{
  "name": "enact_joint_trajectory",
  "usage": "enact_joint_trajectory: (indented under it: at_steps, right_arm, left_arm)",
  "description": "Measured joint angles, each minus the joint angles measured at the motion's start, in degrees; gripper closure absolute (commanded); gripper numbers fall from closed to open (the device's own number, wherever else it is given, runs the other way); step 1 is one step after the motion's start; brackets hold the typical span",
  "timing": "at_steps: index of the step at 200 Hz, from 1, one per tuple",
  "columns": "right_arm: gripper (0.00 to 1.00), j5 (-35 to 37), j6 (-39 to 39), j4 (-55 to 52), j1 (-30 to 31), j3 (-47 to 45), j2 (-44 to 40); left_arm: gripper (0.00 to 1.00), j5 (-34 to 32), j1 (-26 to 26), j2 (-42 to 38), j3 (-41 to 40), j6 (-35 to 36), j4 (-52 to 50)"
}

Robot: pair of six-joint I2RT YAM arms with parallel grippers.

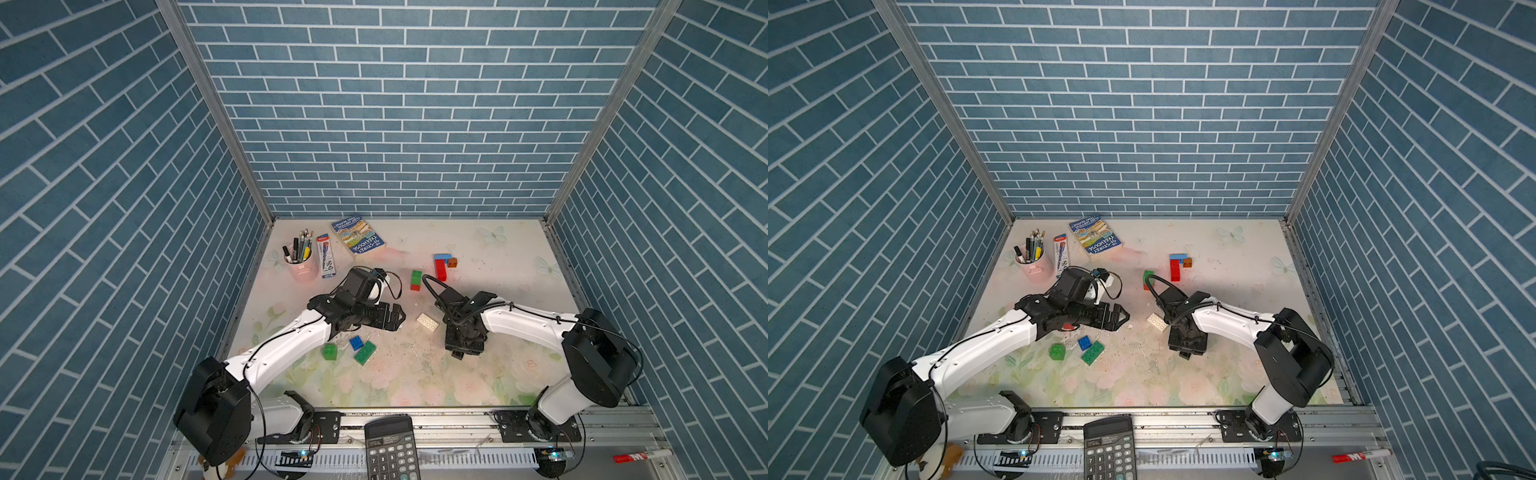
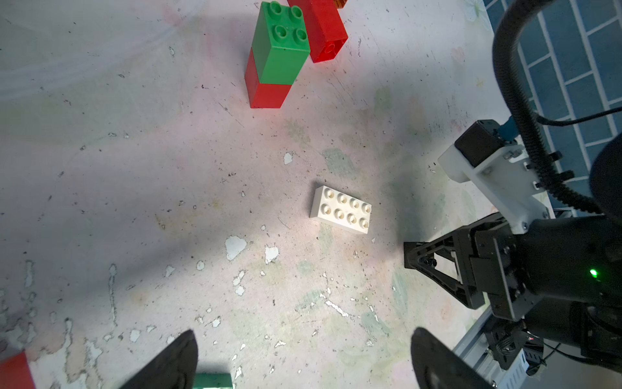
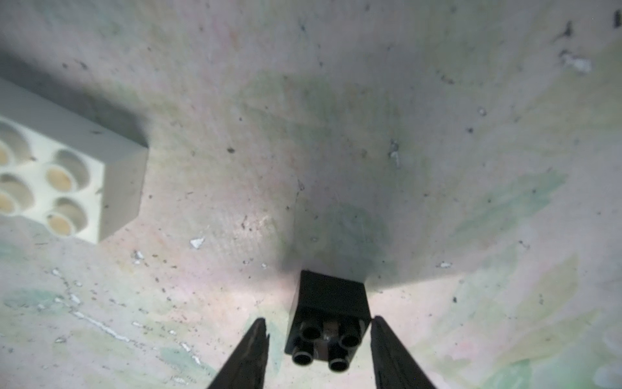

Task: Assemble the letter r with lego
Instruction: Move the lego brick at the center of the board.

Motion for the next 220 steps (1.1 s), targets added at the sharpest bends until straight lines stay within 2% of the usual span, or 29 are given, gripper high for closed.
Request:
enact_joint_trajectory:
  at_steps: [42, 64, 89, 151, 220]
  right_arm:
    - [0.53, 0.6, 1.9, -0.4, 0.3, 0.4, 1.6]
    - [0.66, 0.7, 2.9, -0.8, 0.7, 0.9, 2.4]
    - [0.77, 0.7, 3.6, -1.3, 0.7, 1.8, 3.1]
    - [0.78, 1.8, -0.8, -5.4, -0.8, 10.3, 8.1]
    - [0.77, 2.7, -11.9, -7.8, -10.8, 17.7, 13.1]
  left_arm:
    - [0.0, 0.0, 0.0, -0.2, 0.0, 1.3, -0.9]
    - [0.0, 0.0, 0.0, -0.2, 0.0, 1.9, -1.2]
    - [0.0, 0.1, 0.4, -0.2, 0.0, 2.3, -1.4]
    - [0.01, 0.3, 2.5, 0.1, 1.1, 2.8, -1.5]
    - [0.0, 1.0, 4.3, 5.2, 5.3, 2.9, 0.2]
